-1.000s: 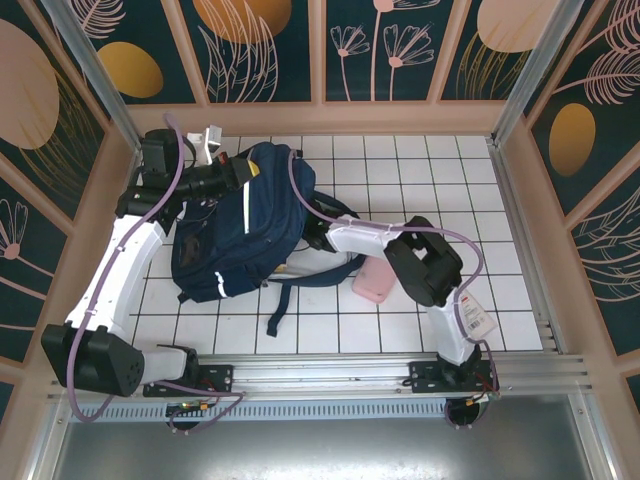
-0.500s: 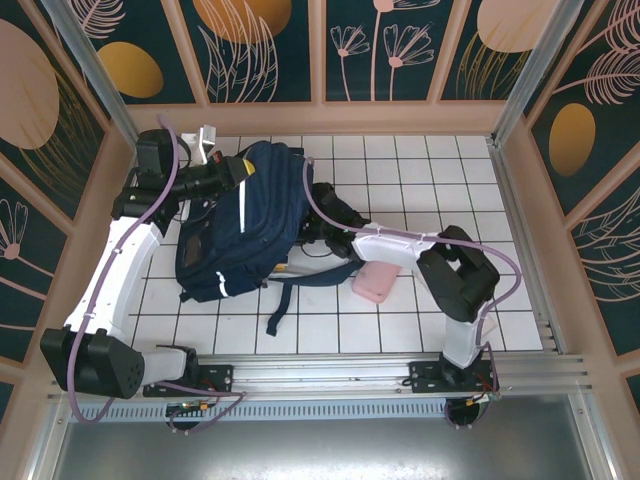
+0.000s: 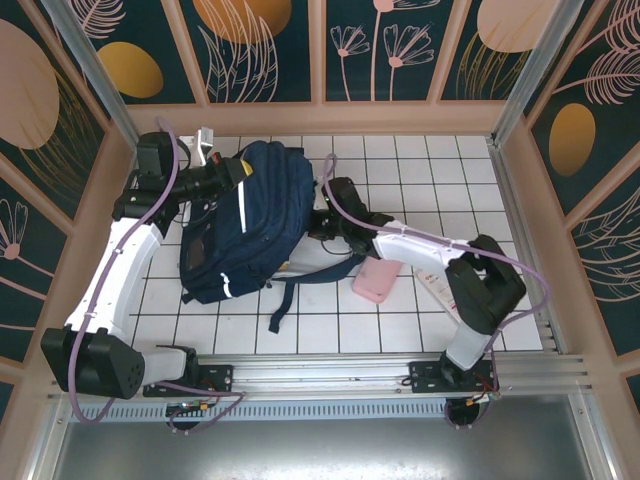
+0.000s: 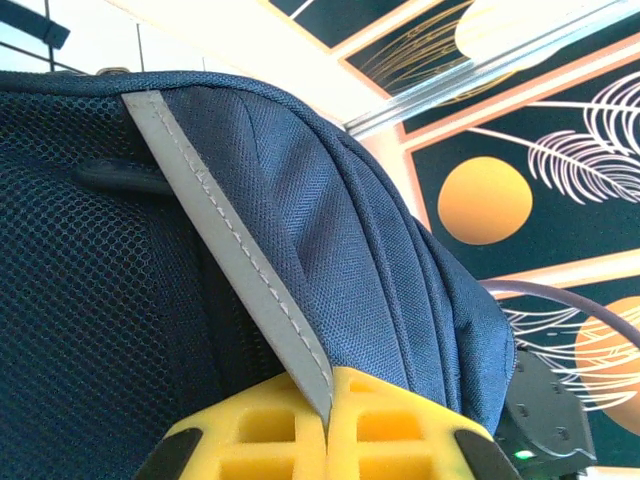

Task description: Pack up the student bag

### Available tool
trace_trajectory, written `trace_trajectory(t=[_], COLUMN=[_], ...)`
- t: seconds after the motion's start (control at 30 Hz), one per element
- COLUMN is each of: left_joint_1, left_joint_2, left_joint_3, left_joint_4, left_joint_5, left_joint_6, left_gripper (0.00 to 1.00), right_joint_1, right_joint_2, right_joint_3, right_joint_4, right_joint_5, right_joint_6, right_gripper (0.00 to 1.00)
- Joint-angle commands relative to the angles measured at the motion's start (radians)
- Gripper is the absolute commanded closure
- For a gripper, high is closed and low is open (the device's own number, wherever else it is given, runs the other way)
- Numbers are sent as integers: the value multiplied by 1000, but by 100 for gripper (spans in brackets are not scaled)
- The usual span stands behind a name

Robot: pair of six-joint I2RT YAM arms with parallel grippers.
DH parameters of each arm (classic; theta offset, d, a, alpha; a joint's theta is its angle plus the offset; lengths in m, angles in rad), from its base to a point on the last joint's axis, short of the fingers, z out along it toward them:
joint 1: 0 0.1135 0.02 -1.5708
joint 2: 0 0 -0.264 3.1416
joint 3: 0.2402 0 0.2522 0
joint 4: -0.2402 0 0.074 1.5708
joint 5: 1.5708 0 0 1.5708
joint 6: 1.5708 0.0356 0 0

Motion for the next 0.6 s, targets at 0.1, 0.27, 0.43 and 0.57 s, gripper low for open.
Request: trace_trajectory(t=[0.1,0.27,0.43,0.57], left_joint_1=[2,-103,-231,-324], left_joint_2=[-50,12,111,195], left_joint_3=[-75,-118,-119,-120], left_joint_4=[224,229,249,259], left_joint_5=[-40,-162,-248,-302], left_joint_6=[-28,-13,-2,2], left_gripper=[100,100,100,100], right_joint_1=[-30,-84,-214,-314], right_joint_2=[-171,-264,-377,-459], right_joint_3=[-25,-43,-191,-339], right_joint_4=[-317,-531,-584,-536], right_joint_5=[253,411,357,221], right_joint_6=[-84,-81,-56,-46], right_gripper=[5,1,1,1])
